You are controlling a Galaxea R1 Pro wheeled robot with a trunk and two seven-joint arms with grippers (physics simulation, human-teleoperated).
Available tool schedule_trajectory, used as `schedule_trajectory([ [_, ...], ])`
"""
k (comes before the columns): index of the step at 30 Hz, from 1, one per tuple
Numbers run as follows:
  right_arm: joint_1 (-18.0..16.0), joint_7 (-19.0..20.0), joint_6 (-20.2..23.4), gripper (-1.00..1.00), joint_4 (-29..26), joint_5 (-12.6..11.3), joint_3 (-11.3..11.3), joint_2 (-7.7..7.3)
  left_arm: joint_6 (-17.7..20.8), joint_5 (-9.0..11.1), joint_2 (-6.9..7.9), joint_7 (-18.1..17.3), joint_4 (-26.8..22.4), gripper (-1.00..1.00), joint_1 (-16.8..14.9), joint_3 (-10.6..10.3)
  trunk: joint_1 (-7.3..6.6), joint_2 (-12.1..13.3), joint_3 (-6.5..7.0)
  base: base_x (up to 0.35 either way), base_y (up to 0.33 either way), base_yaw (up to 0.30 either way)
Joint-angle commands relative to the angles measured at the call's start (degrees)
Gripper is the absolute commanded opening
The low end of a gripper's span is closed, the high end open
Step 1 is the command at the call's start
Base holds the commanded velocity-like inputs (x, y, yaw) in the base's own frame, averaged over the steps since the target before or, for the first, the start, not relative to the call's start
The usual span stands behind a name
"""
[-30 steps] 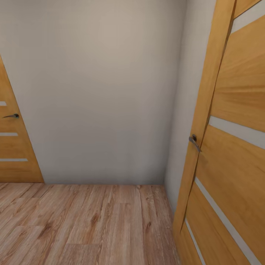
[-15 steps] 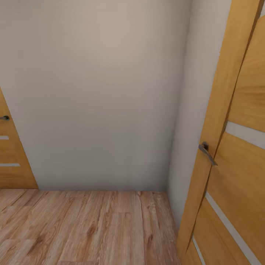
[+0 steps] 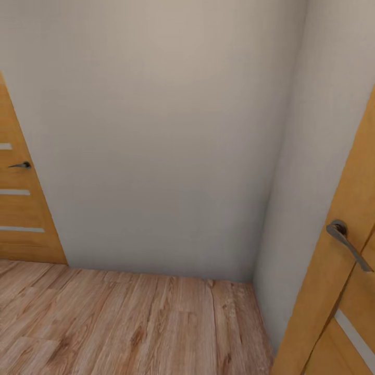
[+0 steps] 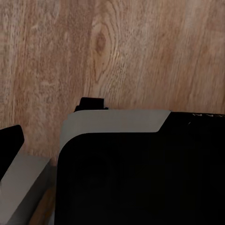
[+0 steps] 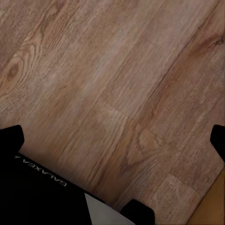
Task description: Move the two storage containers from the living room to the garage. In the garage, place one container on the floor and stack the other container on top of it (either order is fine).
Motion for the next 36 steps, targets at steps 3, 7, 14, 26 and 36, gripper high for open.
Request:
schedule_trajectory([
  [3, -0.1, 0.1, -0.3, 1.00, 0.2, 0.2, -0.5, -0.01, 0.0, 0.4, -0.02, 0.1, -0.2, 1.00, 0.0, 0.1, 0.03, 0.0, -0.11, 0.157, 0.000, 0.112],
  [7, -0.1, 0.0, -0.3, 1.00, 0.2, 0.2, -0.5, -0.08, 0.1, 0.5, -0.03, 0.3, -0.2, 1.00, 0.0, 0.1, 0.03, 0.0, -0.13, 0.043, 0.000, 0.029],
  [14, -0.1, 0.0, -0.3, 1.00, 0.2, 0.2, -0.5, -0.26, 0.2, 0.5, 0.04, 0.1, -0.1, 1.00, 0.0, 0.1, 0.03, 0.0, -0.13, 0.096, 0.000, 0.004],
  [26, -0.1, -0.4, -0.3, 1.00, 0.2, 0.1, -0.6, -0.20, 0.2, 0.5, 0.05, 0.0, -0.1, 1.00, 0.0, 0.0, 0.03, 0.0, -0.14, 0.311, 0.000, 0.000],
  [36, -0.1, -0.6, -0.4, 1.00, 0.2, 0.1, -0.6, -0.23, 0.2, 0.5, 0.05, 0.1, -0.2, 1.00, 0.0, 0.1, 0.03, 0.0, -0.42, 0.202, 0.000, 0.158],
])
